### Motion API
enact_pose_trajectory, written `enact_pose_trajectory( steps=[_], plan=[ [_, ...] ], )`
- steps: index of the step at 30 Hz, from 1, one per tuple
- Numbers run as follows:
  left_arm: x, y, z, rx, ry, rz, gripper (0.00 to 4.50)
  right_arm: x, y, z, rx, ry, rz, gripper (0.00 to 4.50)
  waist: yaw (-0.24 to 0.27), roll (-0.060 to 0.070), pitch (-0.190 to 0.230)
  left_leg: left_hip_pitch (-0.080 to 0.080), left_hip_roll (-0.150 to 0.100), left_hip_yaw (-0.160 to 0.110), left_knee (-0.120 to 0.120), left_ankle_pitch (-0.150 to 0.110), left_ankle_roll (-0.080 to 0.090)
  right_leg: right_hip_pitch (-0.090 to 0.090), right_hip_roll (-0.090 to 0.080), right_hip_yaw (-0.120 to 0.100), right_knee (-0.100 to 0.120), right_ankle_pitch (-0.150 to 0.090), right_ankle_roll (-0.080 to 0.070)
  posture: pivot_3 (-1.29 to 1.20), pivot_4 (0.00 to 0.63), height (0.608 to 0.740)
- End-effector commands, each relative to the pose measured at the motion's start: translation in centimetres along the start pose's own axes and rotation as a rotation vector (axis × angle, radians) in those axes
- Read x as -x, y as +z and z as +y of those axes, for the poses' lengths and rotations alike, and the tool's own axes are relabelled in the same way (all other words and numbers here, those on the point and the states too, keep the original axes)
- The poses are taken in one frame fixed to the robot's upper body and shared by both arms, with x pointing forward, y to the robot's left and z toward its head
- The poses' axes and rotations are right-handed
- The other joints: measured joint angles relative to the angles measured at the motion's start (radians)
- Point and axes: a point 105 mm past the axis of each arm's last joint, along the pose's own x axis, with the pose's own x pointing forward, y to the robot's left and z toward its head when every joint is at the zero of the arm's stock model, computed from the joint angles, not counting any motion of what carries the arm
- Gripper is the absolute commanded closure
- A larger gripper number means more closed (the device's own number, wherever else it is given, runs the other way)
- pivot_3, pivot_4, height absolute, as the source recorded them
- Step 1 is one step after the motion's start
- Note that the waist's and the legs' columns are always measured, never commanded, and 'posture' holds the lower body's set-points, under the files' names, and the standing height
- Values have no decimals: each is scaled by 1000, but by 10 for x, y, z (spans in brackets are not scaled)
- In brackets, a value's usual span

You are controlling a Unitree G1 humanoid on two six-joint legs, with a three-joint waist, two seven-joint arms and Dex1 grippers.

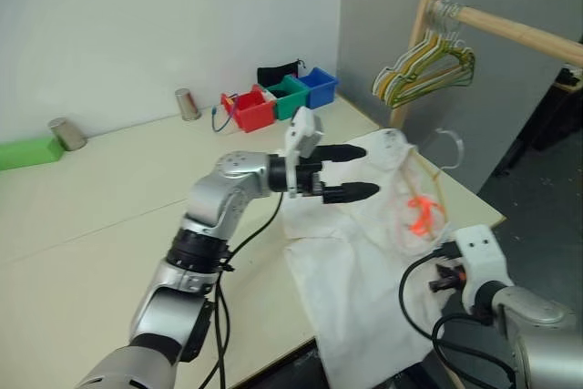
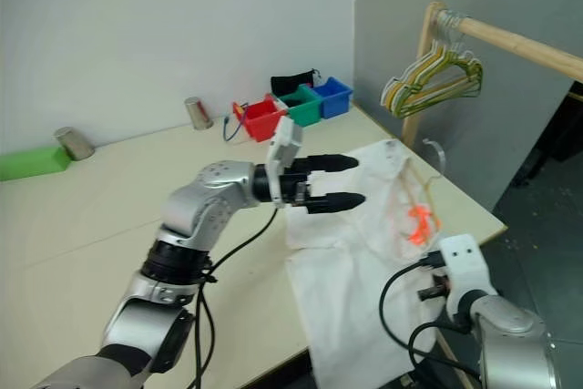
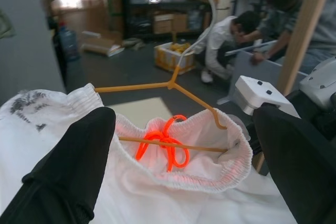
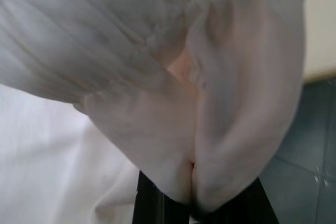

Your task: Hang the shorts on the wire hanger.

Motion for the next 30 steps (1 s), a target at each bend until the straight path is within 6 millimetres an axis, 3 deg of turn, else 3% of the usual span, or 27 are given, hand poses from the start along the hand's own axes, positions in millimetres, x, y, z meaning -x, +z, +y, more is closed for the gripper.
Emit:
enact_pose_trajectory(
  steps=[1,7,13,16,23,30],
  plan=[
    [-14,9,11,-89,59,-46,32,13,6,-28,-90,-170,-65,4500,-32,0,0,0,0,0,-3,0,0,1,-1,1,1,-3,-1,-684,35,740],
    [-40,17,26,-213,222,-122,32,17,28,-59,-156,-318,-146,4500,-116,1,-1,-2,-1,-3,-12,0,0,2,-5,2,2,-5,-2,-678,21,740],
    [-52,31,32,-247,327,-219,32,13,55,-93,-187,-406,-175,4500,-223,1,-1,8,-5,4,-12,-5,9,20,-14,1,-1,-15,12,-652,11,740],
    [-59,39,29,-274,334,-247,32,11,69,-109,-208,-436,-176,4500,-245,0,-1,16,-15,5,-12,-7,13,28,-23,2,-2,-18,17,-634,2,740],
    [-65,42,26,-271,340,-268,32,2,82,-135,-224,-409,-111,4500,-248,0,-4,19,-26,6,-11,-10,18,37,-35,2,-8,-23,26,-610,0,740],
    [-66,45,26,-280,342,-273,32,-3,87,-166,-354,-391,-58,4500,-231,0,-4,20,-37,6,-10,-10,18,39,-47,3,-6,-25,29,-592,0,740]
  ],
)
